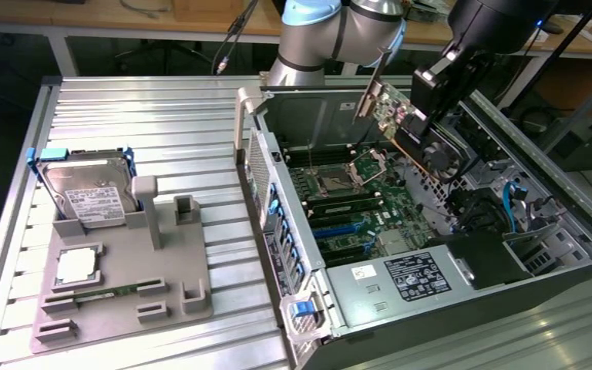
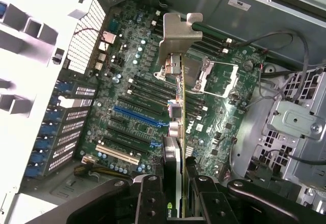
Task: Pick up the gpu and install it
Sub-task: 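Insert the gpu into the slot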
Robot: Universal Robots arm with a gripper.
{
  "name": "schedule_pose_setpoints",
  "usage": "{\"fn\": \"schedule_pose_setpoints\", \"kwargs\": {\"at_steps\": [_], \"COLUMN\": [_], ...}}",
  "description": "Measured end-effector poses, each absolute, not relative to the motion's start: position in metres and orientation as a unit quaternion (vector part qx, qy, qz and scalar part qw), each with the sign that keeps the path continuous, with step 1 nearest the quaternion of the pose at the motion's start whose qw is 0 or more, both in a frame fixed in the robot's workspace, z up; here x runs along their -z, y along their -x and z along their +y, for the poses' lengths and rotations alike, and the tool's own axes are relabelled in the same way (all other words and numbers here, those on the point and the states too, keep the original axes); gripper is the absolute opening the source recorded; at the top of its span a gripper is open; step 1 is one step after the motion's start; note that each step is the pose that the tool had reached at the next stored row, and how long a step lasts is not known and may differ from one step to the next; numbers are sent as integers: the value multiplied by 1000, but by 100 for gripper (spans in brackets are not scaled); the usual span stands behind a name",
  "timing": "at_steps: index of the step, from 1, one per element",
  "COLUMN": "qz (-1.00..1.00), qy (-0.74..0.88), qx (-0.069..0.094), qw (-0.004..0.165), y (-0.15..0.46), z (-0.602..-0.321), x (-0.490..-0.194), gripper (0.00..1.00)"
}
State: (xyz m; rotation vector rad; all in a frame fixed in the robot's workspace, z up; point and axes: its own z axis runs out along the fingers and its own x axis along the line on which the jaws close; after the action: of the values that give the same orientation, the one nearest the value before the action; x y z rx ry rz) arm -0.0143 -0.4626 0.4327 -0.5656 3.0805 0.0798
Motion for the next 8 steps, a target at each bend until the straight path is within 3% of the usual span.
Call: {"fn": "schedule_pose_setpoints", "kwargs": {"at_steps": [8], "qz": [981], "qy": [194], "qx": [-26], "qw": [4], "y": [14], "z": [-463], "x": [-433], "gripper": [27]}}
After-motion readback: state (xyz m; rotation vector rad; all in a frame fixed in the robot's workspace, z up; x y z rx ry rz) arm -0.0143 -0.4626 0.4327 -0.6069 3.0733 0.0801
